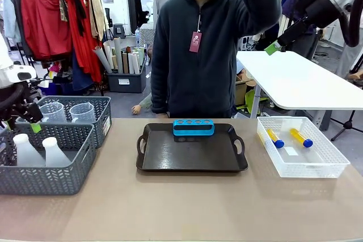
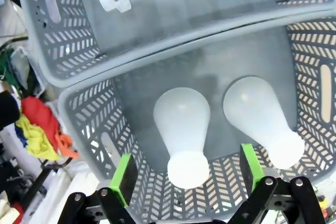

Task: Prepare the laboratory tools.
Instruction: Pick up one Small flask and place it on the Handle tray.

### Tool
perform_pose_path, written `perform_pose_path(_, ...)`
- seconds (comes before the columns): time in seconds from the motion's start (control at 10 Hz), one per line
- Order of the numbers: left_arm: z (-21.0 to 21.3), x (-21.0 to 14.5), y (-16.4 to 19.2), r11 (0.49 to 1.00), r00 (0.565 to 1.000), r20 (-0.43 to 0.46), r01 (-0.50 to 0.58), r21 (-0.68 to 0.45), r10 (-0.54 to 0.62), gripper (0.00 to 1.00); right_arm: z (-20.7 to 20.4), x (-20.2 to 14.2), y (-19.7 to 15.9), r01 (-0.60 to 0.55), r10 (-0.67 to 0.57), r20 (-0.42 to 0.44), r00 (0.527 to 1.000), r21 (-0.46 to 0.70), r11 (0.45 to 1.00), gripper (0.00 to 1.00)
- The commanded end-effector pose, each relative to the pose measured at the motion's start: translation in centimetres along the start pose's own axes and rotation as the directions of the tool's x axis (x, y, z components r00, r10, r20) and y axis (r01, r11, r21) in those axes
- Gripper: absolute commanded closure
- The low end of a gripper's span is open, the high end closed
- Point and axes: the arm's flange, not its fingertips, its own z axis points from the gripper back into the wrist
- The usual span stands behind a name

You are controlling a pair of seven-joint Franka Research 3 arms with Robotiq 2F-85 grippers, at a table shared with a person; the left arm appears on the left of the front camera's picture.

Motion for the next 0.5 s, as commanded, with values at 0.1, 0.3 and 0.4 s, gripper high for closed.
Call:
perform_pose_path(0.1,-0.6,0.1,0.9,0.994,0.996,-0.027,-0.078,0.075,0.080,0.00,0.2,0.0,0.1,-0.004,0.004,0.002,1.000,0.000,1.000,0.00)
perform_pose_path(0.3,-1.0,-1.0,1.4,0.991,0.992,-0.037,-0.115,0.063,0.117,0.00,0.2,0.0,0.1,-0.004,0.004,0.002,1.000,0.000,1.000,0.00)
perform_pose_path(0.4,-1.4,-1.3,1.7,0.991,0.991,-0.041,-0.123,0.051,0.125,0.00,0.2,0.0,0.1,-0.004,0.004,0.002,1.000,0.000,1.000,0.00)
